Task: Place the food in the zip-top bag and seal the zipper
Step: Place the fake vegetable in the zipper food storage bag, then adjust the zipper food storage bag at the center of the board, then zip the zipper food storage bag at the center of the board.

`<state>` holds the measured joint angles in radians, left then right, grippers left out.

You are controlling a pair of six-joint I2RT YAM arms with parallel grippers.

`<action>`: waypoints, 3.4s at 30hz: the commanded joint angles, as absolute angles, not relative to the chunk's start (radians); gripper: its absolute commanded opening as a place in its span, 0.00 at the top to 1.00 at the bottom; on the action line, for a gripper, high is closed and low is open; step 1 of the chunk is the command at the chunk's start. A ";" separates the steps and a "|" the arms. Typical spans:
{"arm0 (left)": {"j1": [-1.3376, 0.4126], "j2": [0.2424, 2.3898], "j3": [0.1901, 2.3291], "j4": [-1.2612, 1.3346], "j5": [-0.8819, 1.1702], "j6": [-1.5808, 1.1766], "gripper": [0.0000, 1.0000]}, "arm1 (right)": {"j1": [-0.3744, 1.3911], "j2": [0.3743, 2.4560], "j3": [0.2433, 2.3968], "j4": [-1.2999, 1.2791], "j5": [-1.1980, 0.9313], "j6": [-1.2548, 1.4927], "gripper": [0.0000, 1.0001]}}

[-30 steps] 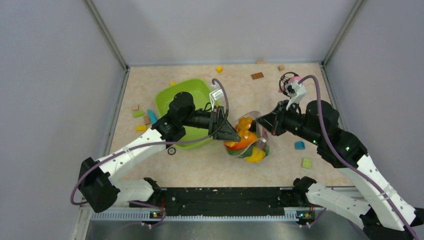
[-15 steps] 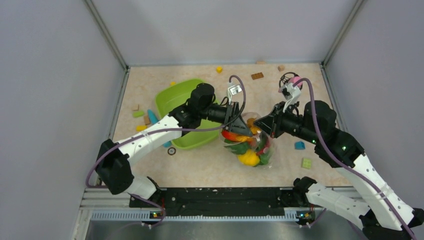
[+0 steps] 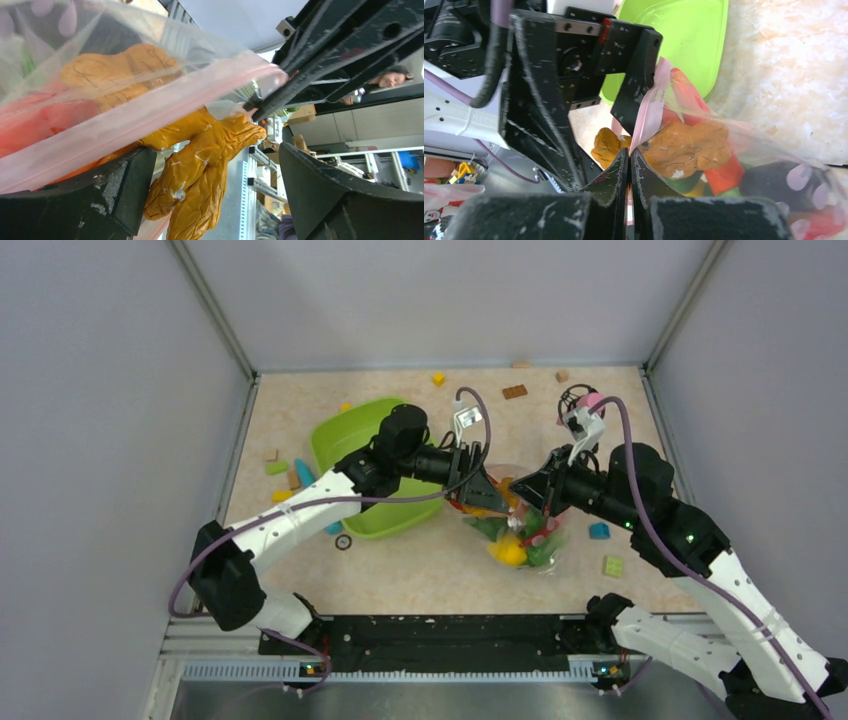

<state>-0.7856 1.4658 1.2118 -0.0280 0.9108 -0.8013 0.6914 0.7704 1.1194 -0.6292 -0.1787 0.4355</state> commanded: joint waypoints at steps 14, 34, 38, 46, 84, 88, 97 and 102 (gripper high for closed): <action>-0.787 1.146 1.198 -0.271 0.549 -0.586 0.02 | 0.698 0.712 1.110 -0.572 -0.162 0.496 1.00; -0.851 0.983 0.963 -0.333 0.225 -0.491 0.02 | 0.698 0.699 0.991 -0.478 -0.255 0.514 1.00; -0.866 1.017 0.971 -0.416 0.019 -0.518 0.14 | 0.698 0.689 0.974 -0.456 -0.265 0.501 1.00; -0.894 1.024 0.941 -0.411 0.043 -0.536 0.59 | 0.699 0.676 0.947 -0.436 -0.278 0.486 1.00; -0.934 1.332 1.462 -0.491 0.386 0.235 1.00 | 0.698 0.599 0.969 -0.381 -0.306 0.290 0.23; -0.933 1.328 1.465 -0.482 0.354 0.257 1.00 | 0.698 0.637 0.974 -0.357 -0.271 0.322 0.25; -0.933 1.324 1.478 -0.495 0.352 0.264 1.00 | 0.699 0.808 1.015 -0.400 -0.373 0.325 0.45; -0.932 1.305 1.458 -0.453 0.359 0.256 1.00 | 0.698 0.848 1.032 -0.450 -0.329 0.320 0.66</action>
<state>-0.9348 1.3418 1.4273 -0.5243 0.3511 0.2398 0.6918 0.8413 0.9699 -0.4213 -0.3550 0.3241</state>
